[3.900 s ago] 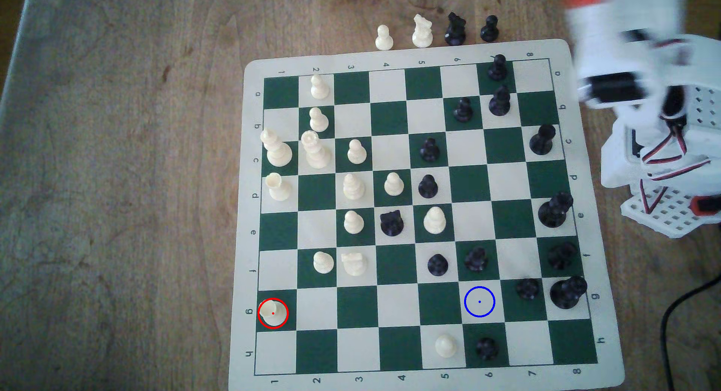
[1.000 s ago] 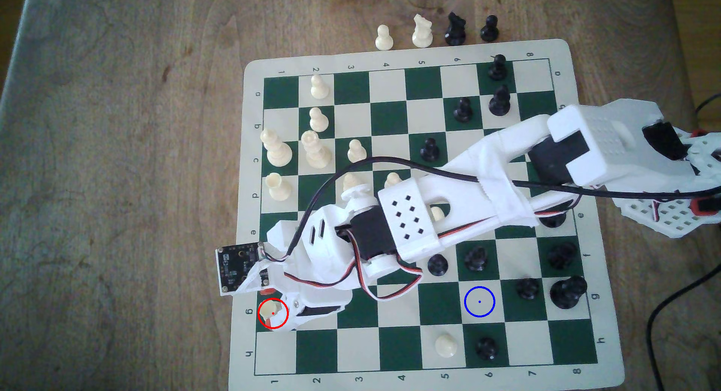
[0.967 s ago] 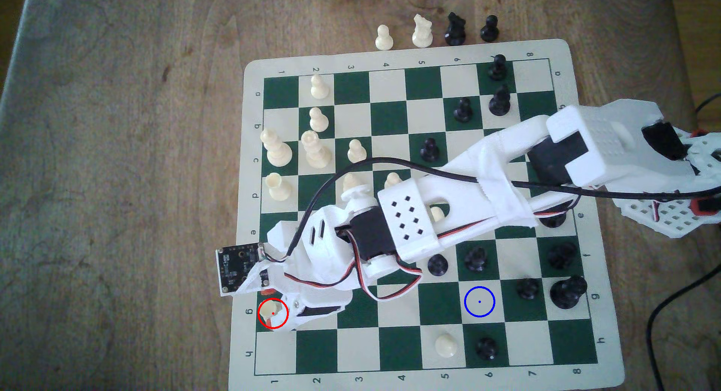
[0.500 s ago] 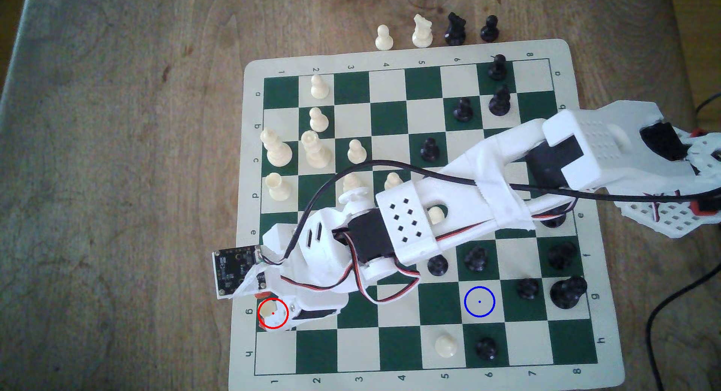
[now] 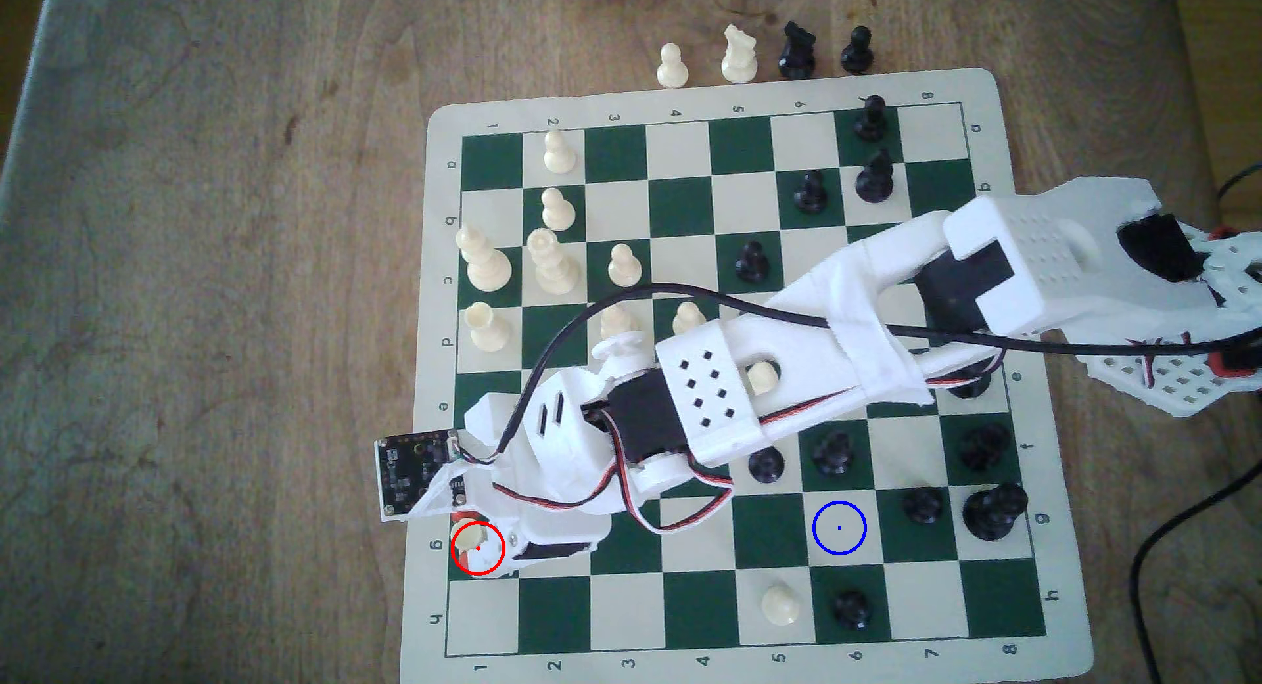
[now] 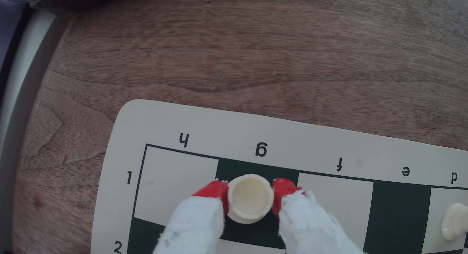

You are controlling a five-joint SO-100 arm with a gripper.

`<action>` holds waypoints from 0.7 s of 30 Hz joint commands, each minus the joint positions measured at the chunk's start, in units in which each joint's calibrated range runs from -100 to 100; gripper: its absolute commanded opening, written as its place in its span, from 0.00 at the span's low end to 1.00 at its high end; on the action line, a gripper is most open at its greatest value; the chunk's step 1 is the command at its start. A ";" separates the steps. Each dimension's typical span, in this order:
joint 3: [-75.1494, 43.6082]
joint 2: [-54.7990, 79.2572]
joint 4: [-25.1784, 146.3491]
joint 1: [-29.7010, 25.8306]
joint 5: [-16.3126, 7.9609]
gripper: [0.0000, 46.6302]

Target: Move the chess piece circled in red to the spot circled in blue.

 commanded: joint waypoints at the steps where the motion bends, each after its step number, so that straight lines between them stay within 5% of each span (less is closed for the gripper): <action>1: -6.14 -2.53 -0.40 -0.50 -0.29 0.15; 5: -5.96 -2.61 -0.32 -0.50 -0.29 0.01; 13: -2.97 -8.04 0.91 -0.35 -0.39 0.00; 21: 34.12 -34.95 -5.56 -2.07 0.88 0.00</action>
